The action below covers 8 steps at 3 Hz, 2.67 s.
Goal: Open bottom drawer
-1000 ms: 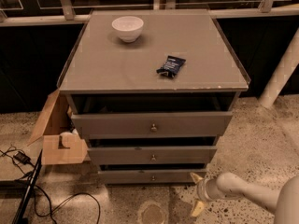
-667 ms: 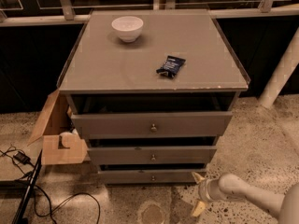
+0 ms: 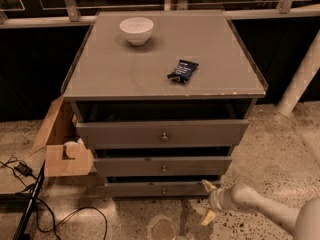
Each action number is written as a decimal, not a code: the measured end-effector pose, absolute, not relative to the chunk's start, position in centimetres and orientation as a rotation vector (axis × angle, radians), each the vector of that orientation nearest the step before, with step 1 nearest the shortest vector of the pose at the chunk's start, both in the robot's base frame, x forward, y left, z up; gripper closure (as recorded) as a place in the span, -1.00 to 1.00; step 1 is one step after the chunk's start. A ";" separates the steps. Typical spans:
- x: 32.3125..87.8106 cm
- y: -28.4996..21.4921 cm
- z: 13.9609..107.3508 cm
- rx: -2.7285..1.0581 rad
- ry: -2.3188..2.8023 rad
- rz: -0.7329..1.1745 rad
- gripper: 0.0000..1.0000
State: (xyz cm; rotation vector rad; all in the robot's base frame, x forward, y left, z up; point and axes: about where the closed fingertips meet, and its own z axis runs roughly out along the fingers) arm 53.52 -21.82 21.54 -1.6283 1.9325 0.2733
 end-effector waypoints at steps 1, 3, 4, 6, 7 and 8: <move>54.8 -21.2 20.8 -1.631 1.928 0.274 -1.00; 57.7 -19.5 19.3 -1.653 1.920 0.281 -1.00; 58.8 -18.7 18.8 -1.664 1.913 0.282 -1.00; 60.5 -18.0 17.2 -1.697 1.932 0.283 -1.00; 60.3 -17.6 16.7 -1.711 1.943 0.301 -1.00; 60.0 -17.5 16.2 -1.726 1.968 0.324 -1.00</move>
Offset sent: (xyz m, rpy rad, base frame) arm 0.0468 0.0184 -0.0235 -0.0086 0.0016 0.0114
